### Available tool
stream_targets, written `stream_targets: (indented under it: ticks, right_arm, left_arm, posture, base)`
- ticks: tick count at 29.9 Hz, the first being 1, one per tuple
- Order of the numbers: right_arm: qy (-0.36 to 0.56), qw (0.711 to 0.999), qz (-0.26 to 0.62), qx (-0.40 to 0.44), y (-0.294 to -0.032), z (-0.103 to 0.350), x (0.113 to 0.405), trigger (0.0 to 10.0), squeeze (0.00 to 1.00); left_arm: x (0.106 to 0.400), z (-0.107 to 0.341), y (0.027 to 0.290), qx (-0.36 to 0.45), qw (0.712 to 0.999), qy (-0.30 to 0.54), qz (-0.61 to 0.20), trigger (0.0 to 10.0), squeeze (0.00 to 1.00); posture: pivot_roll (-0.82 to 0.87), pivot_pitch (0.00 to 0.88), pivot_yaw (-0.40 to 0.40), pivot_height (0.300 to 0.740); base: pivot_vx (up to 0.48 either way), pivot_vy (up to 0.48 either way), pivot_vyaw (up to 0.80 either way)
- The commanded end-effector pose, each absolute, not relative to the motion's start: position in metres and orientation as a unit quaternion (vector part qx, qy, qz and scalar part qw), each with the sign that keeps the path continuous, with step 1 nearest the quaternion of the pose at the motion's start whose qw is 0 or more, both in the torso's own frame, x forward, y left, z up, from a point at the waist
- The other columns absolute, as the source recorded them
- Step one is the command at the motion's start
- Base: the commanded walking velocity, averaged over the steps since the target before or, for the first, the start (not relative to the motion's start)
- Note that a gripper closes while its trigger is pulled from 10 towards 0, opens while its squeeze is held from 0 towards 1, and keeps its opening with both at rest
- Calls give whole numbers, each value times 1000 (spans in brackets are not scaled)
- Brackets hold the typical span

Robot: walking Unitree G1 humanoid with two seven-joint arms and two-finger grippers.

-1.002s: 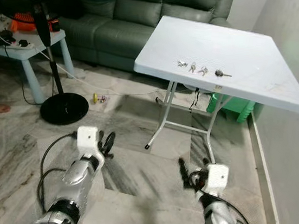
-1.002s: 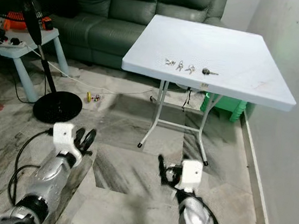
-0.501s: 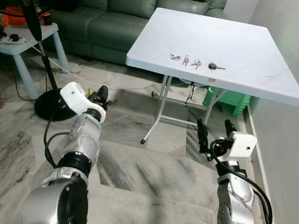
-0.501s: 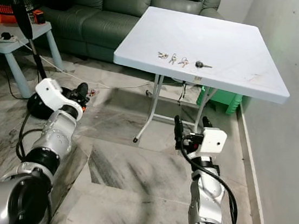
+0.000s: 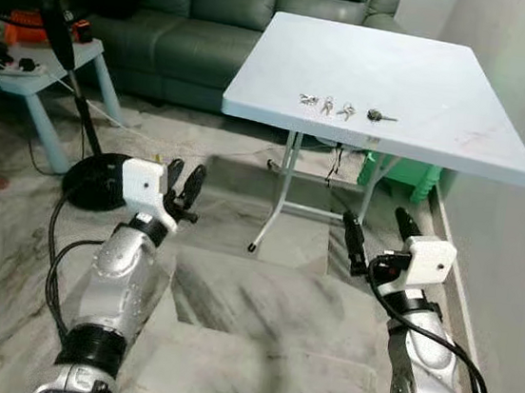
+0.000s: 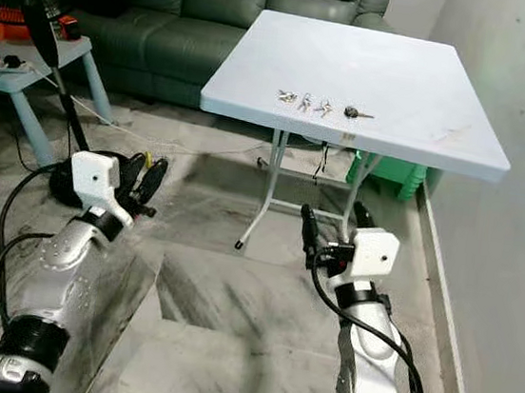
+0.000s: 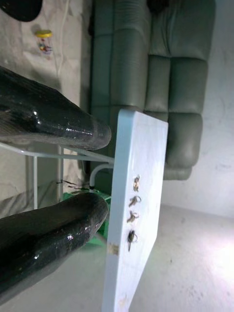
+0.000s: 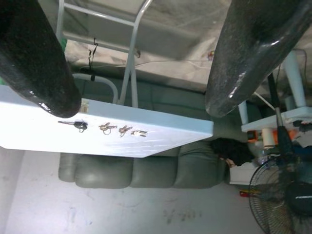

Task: Hang keys on a hook

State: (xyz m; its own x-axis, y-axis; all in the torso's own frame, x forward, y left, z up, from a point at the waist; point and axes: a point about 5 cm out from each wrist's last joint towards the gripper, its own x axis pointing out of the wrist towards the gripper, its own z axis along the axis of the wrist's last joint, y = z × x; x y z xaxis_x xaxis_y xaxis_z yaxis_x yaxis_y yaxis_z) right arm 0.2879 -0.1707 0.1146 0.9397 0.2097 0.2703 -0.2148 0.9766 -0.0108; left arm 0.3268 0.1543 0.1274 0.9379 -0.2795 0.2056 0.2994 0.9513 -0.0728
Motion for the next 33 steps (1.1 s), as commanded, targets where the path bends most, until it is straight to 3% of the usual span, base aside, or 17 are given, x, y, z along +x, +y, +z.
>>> stream_targets:
  ticks: [1, 11, 26, 33]
  right_arm:
    - [-143, 984, 110, 8, -170, 122, 286, 10000, 0]
    - [-123, 988, 86, 33, -172, 113, 277, 10000, 0]
    - [-108, 989, 87, 42, -168, 114, 281, 10000, 0]
    - [-36, 996, 65, 52, -174, 90, 279, 10000, 0]
  left_arm:
    - [322, 131, 151, -47, 979, -106, -165, 10000, 0]
    - [300, 104, 151, -80, 981, -71, -162, 10000, 0]
    - [310, 105, 149, -85, 983, -28, -163, 10000, 0]
    - [309, 91, 150, -87, 987, 20, -137, 10000, 0]
  posture:
    - [94, 25, -21, 740]
    - [94, 27, -17, 740]
    - [98, 28, -15, 740]
    - [98, 23, -18, 740]
  base:
    - [0, 0, 0]
    - [0, 0, 0]
    - [0, 0, 0]
    - [0, 0, 0]
